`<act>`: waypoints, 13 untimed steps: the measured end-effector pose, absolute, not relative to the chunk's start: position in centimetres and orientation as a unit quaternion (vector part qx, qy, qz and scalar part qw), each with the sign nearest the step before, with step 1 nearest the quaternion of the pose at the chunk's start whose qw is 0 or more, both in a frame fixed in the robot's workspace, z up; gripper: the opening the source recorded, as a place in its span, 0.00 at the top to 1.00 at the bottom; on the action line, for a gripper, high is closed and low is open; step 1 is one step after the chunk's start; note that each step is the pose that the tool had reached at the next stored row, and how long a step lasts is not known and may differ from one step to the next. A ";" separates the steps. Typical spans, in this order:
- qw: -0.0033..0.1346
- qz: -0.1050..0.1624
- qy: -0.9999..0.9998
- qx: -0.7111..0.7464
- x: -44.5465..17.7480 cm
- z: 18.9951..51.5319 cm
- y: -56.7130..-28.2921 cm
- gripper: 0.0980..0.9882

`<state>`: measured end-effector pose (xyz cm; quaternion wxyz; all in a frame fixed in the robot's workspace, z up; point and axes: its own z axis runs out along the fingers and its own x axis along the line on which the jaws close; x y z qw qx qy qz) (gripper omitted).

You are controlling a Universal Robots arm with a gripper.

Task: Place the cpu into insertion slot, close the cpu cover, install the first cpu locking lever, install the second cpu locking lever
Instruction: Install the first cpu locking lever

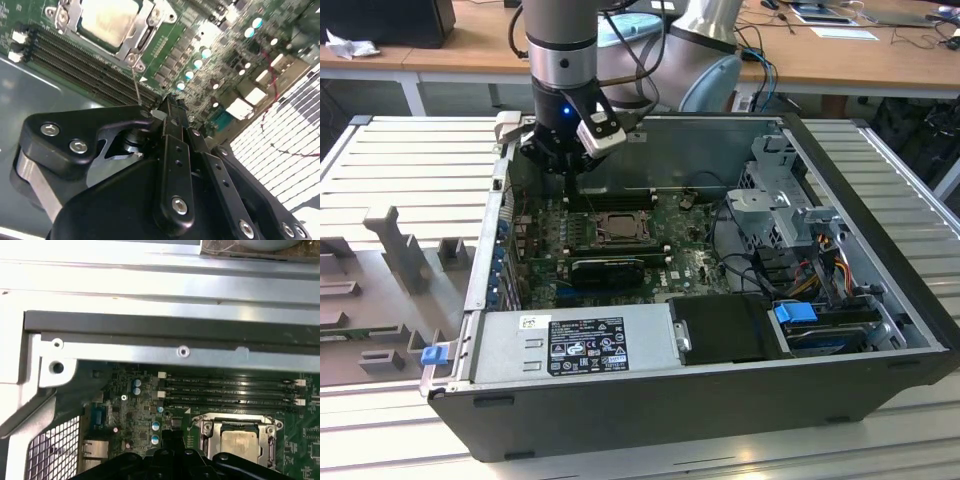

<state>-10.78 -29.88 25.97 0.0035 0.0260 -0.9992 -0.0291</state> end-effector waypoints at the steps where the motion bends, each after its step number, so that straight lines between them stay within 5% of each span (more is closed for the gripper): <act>1: 0.004 -0.029 -0.999 0.026 -10.8 25.9 -29.7 0.99; 13: 0.004 -0.029 -0.999 0.026 -8.6 25.8 -29.0 0.99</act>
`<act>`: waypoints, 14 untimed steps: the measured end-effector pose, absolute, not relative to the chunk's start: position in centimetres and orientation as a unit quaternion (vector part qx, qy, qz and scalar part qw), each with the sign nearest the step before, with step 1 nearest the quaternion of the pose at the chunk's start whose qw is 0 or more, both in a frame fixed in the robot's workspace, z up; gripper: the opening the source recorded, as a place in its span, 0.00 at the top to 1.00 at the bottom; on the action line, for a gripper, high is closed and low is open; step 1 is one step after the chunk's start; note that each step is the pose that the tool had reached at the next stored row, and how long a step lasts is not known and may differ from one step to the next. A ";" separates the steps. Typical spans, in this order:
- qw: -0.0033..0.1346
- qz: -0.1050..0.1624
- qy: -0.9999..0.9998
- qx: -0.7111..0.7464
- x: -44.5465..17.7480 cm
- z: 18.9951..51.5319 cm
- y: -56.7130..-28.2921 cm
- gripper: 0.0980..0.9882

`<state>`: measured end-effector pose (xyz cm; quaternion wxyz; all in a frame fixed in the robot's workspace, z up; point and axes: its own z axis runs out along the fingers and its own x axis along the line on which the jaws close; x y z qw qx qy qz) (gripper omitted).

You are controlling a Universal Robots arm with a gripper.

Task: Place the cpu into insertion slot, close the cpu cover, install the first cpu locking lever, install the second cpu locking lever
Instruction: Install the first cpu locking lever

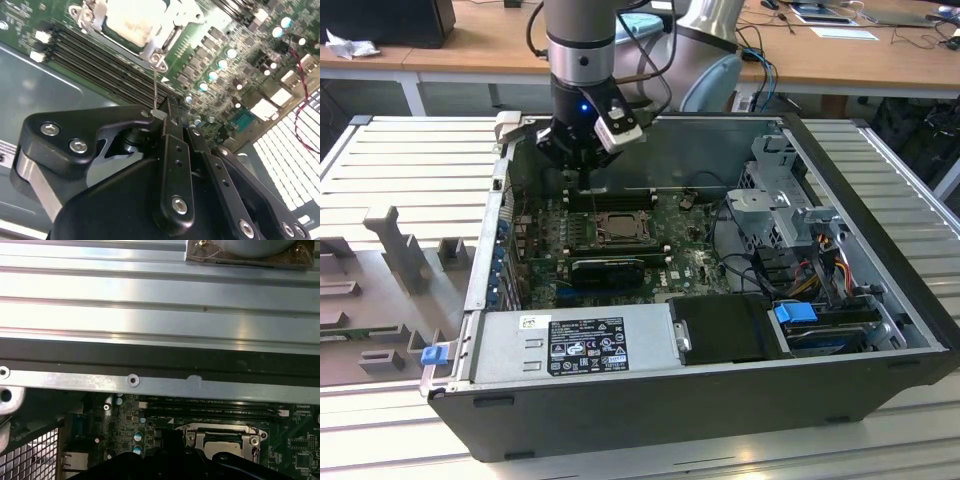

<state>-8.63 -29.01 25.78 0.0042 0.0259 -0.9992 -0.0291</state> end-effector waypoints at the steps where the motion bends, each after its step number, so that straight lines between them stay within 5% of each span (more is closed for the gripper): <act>1: 0.004 -0.029 -0.999 0.026 -8.3 25.8 -29.0 0.99; 14: 0.004 -0.031 -0.999 0.026 -4.9 25.6 -29.0 0.99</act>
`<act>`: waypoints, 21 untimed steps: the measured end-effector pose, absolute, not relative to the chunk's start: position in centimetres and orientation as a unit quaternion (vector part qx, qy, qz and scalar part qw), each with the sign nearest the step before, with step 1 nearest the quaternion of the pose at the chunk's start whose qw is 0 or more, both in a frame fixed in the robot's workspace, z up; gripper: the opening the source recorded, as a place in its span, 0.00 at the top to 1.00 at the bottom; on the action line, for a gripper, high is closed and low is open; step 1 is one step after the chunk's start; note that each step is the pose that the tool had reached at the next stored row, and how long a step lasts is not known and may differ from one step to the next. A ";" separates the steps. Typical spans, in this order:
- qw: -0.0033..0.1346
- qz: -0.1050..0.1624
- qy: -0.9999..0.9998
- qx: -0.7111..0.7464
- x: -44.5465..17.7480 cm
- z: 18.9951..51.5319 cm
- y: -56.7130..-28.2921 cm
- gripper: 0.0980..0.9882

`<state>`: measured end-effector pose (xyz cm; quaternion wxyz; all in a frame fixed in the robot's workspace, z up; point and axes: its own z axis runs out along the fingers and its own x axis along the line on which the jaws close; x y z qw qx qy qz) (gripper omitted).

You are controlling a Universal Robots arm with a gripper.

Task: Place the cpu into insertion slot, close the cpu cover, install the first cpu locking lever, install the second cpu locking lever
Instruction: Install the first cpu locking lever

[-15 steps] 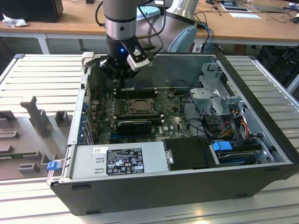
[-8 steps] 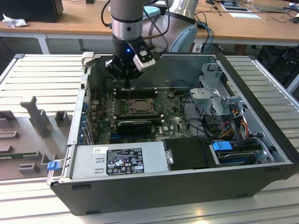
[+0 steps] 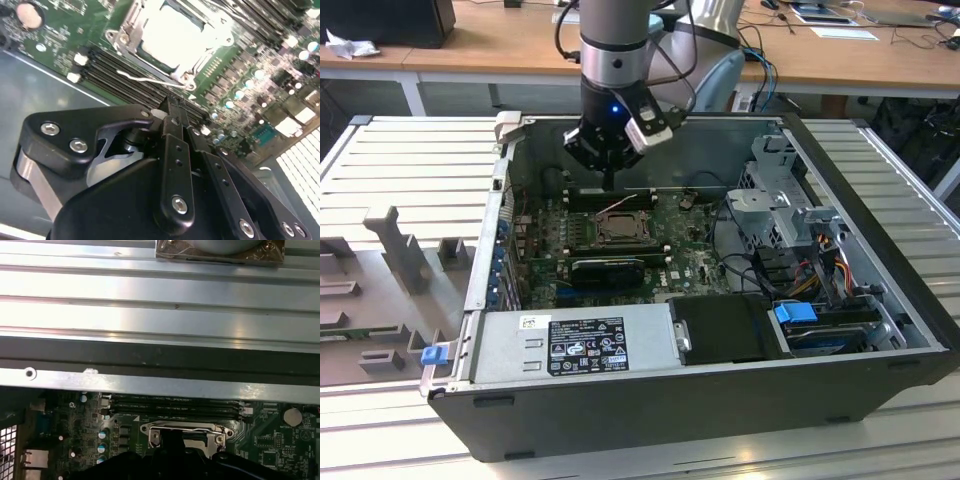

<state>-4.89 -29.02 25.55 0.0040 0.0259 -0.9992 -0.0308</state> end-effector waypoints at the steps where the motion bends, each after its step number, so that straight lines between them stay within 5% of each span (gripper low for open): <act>1: 0.004 -0.035 -0.999 0.026 -4.8 25.5 -29.0 0.99; 21: 0.004 -0.043 -0.999 0.026 -2.9 22.7 -28.0 0.99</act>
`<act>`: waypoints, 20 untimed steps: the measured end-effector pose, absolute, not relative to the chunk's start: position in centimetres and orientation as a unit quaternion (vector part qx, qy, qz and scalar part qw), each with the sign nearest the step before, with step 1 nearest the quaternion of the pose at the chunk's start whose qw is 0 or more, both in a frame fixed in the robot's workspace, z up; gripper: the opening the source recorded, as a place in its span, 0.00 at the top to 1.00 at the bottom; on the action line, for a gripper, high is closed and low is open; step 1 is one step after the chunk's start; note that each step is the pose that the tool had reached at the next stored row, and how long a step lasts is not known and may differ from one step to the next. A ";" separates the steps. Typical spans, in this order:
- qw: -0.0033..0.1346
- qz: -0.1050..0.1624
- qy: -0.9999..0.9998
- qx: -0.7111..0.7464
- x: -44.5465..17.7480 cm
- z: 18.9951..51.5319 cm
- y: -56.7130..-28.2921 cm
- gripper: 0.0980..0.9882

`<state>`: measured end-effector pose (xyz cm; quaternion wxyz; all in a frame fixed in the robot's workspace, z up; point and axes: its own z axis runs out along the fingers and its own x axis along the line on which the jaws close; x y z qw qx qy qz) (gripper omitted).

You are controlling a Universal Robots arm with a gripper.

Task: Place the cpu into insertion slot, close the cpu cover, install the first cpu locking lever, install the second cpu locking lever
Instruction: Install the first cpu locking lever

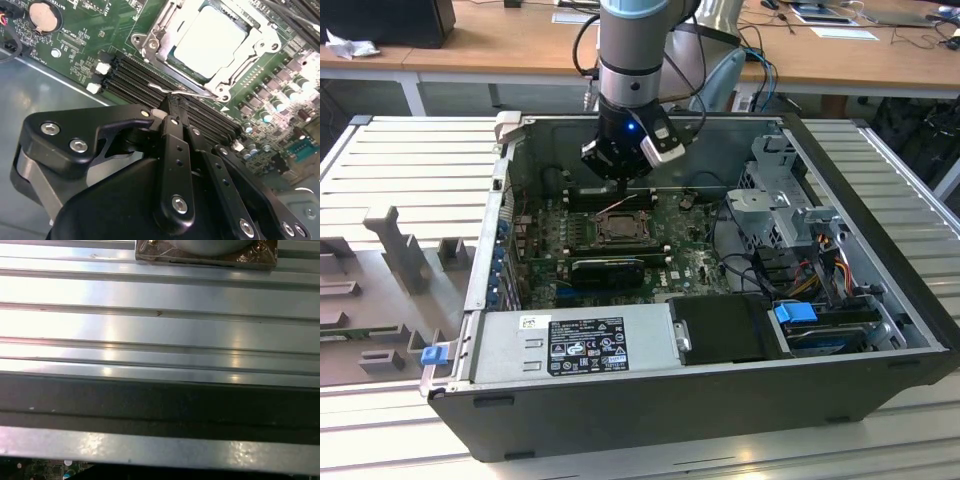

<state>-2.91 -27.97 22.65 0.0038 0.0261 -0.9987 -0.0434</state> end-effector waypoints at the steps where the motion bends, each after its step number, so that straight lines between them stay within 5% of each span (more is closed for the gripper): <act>1: 0.004 -0.043 -0.999 0.026 -2.9 22.6 -28.0 0.99; 20: 0.004 -0.043 -0.999 0.028 -1.7 21.0 -28.3 0.99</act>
